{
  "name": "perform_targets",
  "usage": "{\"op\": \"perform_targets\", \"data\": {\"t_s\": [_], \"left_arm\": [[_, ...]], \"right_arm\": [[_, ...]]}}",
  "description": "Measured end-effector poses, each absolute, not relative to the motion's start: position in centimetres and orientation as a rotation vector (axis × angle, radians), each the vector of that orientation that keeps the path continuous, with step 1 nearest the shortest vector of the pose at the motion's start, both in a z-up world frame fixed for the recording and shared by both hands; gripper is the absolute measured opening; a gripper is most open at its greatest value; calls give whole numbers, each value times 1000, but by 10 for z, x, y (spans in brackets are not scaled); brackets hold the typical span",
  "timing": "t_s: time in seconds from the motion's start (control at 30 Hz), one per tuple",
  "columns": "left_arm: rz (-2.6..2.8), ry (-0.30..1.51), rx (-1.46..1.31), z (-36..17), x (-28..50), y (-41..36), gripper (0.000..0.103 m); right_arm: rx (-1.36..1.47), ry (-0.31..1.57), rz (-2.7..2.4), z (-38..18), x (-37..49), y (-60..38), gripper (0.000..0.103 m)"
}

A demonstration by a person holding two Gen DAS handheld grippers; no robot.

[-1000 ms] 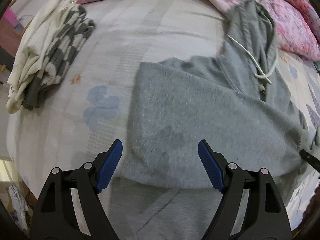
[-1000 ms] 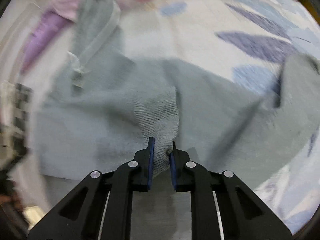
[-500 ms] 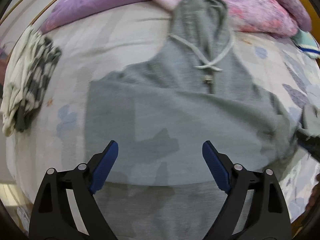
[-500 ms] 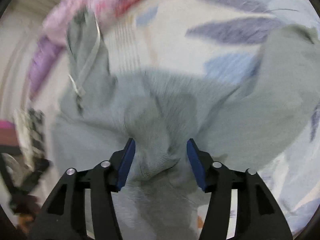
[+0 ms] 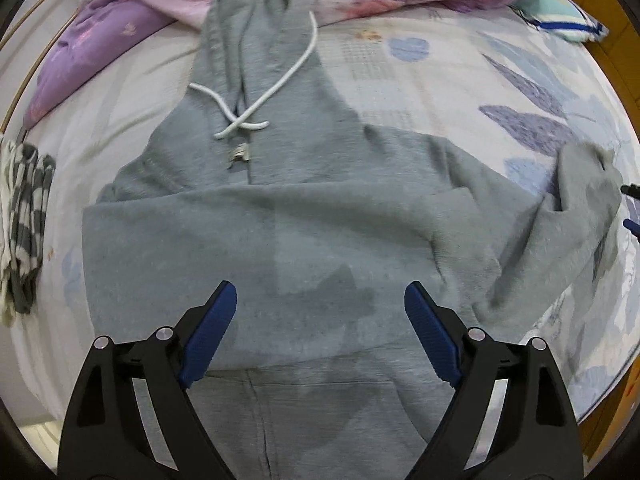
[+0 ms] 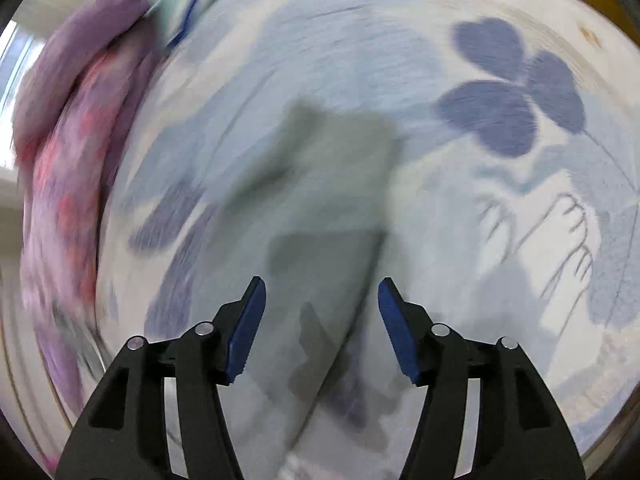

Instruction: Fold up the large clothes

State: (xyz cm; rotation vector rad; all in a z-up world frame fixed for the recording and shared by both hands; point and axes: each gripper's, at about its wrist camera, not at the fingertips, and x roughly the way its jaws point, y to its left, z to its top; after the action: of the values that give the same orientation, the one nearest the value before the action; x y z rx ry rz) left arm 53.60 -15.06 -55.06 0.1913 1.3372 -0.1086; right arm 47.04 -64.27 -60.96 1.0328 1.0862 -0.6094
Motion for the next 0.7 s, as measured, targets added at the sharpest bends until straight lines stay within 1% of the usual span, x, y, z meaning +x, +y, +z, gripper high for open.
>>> {"op": "perform_targets", "data": {"t_s": [0.03,0.13,0.17,0.2,0.23,0.27,0.33,0.43,0.5,0.53,0.57,0.63,0.7], "left_arm": [[-110,1339,194,-550,536,-151,87],[-103,1349,179,-549,538,-150,87],[-106,1353,161,-548,539,-150,87],[-108,1355,150,-547,540,-148,87],[-107,1357,141,-546,541,-148,87],[-108,1356,133,-545,543,-148,87],[-113,1349,106,-540,546,-147,87],[-124,1345,19,-533,550,-140,87],[-118,1345,-48,-530,553,-130,87],[-106,1341,-79,-527,555,-123,87],[-95,1336,-99,-524,555,-117,87],[-67,1318,-135,-517,556,-102,87],[-18,1286,-162,-507,554,-80,87]], "right_arm": [[1069,1088,-614,-619,470,-651,63],[1136,1050,-559,-635,469,-662,64],[1133,1029,-519,-636,472,-663,58],[1135,1009,-469,-636,475,-662,47],[1144,996,-412,-636,480,-660,12],[1137,992,-394,-633,483,-658,2],[1038,964,-361,-612,492,-648,2],[848,927,-240,-561,515,-611,2],[706,896,-59,-517,532,-553,2],[666,893,7,-506,537,-530,2],[621,901,139,-491,542,-484,2],[572,937,286,-482,548,-427,2],[505,1002,434,-486,549,-352,2]]}}
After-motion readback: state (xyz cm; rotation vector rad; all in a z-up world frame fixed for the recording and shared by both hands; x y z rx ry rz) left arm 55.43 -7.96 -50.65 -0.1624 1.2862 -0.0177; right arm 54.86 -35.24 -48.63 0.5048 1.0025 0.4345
